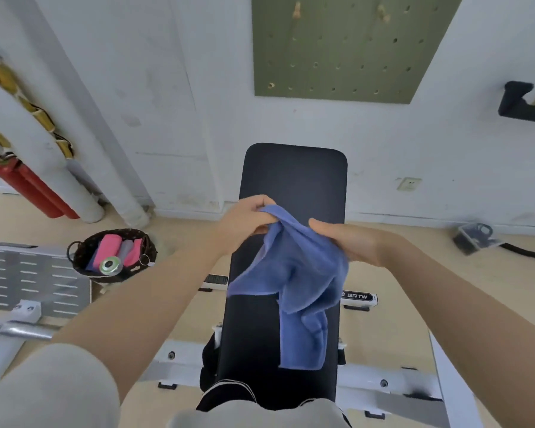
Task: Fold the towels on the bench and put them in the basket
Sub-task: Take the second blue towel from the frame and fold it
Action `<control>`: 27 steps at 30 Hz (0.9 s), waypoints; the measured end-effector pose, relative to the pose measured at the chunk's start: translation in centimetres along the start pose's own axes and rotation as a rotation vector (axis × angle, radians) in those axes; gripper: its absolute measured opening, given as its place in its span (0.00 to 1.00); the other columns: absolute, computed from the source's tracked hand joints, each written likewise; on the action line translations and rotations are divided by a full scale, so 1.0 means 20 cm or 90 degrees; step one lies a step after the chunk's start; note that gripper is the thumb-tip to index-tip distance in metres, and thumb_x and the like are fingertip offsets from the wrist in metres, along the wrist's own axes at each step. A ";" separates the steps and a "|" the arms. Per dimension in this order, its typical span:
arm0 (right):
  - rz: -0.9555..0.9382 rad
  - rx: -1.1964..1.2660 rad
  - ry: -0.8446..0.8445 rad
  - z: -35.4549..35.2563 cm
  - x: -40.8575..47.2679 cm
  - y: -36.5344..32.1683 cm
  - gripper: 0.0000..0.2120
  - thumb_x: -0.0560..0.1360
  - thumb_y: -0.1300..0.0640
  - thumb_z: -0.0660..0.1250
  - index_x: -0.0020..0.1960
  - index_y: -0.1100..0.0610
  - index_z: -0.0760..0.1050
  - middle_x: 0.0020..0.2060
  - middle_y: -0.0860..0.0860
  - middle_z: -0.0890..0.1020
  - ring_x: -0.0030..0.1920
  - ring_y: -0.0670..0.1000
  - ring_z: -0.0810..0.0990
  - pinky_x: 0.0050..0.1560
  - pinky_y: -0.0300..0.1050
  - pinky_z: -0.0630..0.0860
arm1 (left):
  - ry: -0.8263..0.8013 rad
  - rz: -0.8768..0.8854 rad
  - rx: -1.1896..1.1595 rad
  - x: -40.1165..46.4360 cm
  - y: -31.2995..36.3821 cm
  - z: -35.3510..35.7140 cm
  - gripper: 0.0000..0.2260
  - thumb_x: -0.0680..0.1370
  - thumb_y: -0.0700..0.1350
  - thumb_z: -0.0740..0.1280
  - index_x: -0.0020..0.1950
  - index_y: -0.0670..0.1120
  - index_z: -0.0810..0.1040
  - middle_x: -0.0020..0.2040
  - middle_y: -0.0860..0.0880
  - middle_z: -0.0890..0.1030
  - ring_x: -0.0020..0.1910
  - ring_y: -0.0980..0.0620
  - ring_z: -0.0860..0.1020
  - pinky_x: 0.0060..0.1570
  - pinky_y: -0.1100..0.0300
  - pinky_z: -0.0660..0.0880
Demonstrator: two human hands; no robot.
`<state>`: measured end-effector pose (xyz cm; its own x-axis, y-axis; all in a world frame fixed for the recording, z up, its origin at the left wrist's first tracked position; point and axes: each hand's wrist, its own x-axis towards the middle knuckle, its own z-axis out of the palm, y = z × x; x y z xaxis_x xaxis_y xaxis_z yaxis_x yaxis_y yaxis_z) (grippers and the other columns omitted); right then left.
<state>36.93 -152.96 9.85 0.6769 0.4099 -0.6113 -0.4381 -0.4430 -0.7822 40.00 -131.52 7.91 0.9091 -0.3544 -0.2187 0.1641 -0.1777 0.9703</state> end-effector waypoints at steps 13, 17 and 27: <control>-0.254 0.249 0.261 0.24 0.16 -0.18 0.07 0.78 0.59 0.61 0.48 0.58 0.78 0.41 0.52 0.83 0.42 0.49 0.82 0.38 0.38 0.77 | -0.178 0.029 0.163 0.04 0.06 -0.15 0.13 0.70 0.55 0.69 0.50 0.49 0.77 0.48 0.51 0.81 0.48 0.53 0.79 0.51 0.59 0.76; -0.214 0.410 0.263 0.25 0.18 -0.16 0.06 0.78 0.60 0.61 0.46 0.58 0.76 0.35 0.51 0.84 0.37 0.49 0.83 0.34 0.40 0.78 | -0.205 -0.052 0.222 0.04 -0.14 -0.26 0.11 0.73 0.50 0.71 0.49 0.44 0.78 0.45 0.47 0.82 0.47 0.47 0.80 0.54 0.51 0.78; -0.016 0.348 0.463 -0.01 0.44 0.08 0.07 0.79 0.56 0.58 0.48 0.55 0.75 0.42 0.51 0.81 0.42 0.53 0.80 0.39 0.44 0.74 | 0.062 -0.211 0.384 0.22 -0.43 -0.43 0.14 0.78 0.47 0.62 0.32 0.49 0.68 0.32 0.51 0.70 0.36 0.50 0.68 0.40 0.58 0.65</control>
<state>42.26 -150.22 3.17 0.8153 -0.2716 -0.5113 -0.5116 0.0756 -0.8559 45.84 -123.54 -0.48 0.8825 -0.1141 -0.4563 0.2236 -0.7517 0.6204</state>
